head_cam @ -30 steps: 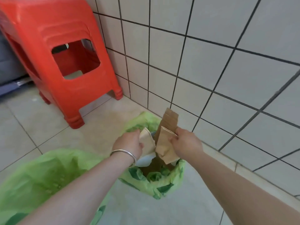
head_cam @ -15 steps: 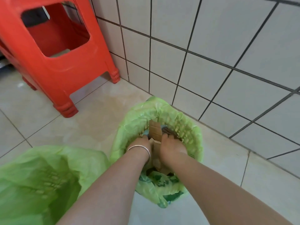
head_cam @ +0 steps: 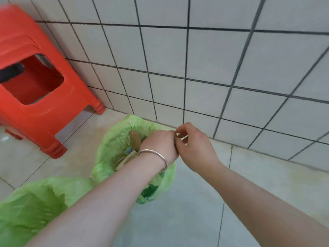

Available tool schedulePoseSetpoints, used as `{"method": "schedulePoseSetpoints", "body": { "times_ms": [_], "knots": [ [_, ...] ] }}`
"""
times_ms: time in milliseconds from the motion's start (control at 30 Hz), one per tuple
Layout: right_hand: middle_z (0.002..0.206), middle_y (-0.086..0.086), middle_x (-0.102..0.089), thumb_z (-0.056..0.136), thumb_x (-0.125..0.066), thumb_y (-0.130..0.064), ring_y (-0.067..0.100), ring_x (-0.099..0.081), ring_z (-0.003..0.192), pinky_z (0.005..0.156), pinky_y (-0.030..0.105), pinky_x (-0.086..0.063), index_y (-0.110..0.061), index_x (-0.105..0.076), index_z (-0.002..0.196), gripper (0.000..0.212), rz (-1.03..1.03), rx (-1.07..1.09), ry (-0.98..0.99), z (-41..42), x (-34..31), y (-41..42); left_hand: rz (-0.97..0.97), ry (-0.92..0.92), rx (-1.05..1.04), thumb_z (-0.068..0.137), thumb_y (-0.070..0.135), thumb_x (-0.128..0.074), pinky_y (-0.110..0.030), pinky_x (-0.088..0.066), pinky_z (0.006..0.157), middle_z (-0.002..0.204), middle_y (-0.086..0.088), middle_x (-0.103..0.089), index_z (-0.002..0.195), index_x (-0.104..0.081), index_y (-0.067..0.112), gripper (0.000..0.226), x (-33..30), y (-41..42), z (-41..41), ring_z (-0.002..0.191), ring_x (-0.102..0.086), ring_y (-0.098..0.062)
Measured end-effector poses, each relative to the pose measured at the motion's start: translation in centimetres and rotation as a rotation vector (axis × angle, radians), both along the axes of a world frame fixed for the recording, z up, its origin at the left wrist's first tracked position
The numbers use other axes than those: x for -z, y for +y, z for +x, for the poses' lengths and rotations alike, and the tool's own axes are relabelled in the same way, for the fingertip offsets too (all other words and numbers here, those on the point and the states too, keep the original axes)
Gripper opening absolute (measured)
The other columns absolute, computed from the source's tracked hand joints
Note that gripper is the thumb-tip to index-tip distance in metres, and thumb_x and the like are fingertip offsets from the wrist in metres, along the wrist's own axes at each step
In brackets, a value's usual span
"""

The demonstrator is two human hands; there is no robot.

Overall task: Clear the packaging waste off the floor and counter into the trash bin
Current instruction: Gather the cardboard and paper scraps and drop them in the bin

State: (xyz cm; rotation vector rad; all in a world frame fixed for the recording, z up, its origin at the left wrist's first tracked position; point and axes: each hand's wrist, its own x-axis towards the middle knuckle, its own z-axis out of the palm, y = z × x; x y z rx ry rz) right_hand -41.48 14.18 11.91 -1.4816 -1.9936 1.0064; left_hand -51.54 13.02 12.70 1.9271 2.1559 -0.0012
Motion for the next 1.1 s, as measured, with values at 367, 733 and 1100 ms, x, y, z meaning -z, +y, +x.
{"method": "schedulePoseSetpoints", "body": {
  "times_ms": [367,733,1100],
  "knots": [
    [0.110,-0.002,-0.060,0.086,-0.050,-0.021,0.023,-0.059,0.097,0.081,0.038,-0.050,-0.020,-0.050,0.099,0.013,-0.118,0.668,-0.031,38.5,1.5,-12.9,-0.106,-0.170,0.674,0.085,0.022,-0.043,-0.033,-0.047,0.076,0.102,-0.008,-0.068,0.096,-0.063,0.020,0.023,1.9,-6.0,39.0,0.099,-0.061,-0.031],
    [0.095,-0.005,-0.063,0.087,-0.055,-0.027,0.016,-0.060,0.091,0.071,0.028,-0.044,-0.020,-0.056,0.092,0.008,-0.264,0.845,0.091,63.2,5.3,-25.0,-0.252,-0.318,0.699,0.088,0.020,-0.049,-0.033,-0.052,0.083,0.099,0.000,-0.069,0.098,-0.064,0.025,0.019,5.5,-17.0,62.3,0.092,-0.063,-0.023],
    [0.114,0.003,-0.066,0.090,-0.038,-0.006,0.022,-0.057,0.096,0.079,0.029,-0.046,-0.016,-0.063,0.107,0.033,-0.643,0.998,-0.048,69.8,16.5,-35.1,-0.548,-0.102,0.672,0.090,0.021,-0.050,-0.021,-0.043,0.082,0.115,0.000,-0.065,0.109,-0.064,0.021,0.023,13.6,-20.2,63.4,0.106,-0.060,-0.019]
  ]
}}
